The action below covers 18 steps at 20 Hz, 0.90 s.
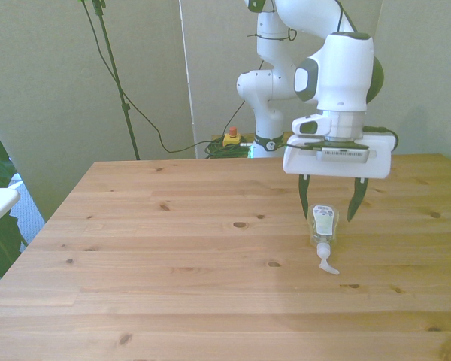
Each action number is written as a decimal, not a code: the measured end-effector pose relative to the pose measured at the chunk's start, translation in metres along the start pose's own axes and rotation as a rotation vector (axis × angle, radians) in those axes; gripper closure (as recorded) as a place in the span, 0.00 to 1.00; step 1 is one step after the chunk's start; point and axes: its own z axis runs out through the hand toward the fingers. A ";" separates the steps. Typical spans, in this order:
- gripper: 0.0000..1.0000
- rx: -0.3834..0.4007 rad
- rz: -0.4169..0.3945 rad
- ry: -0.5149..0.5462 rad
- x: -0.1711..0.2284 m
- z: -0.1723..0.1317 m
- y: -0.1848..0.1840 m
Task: Stand the sanitizer
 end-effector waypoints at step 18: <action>1.00 -0.054 0.043 -0.008 0.032 0.064 -0.031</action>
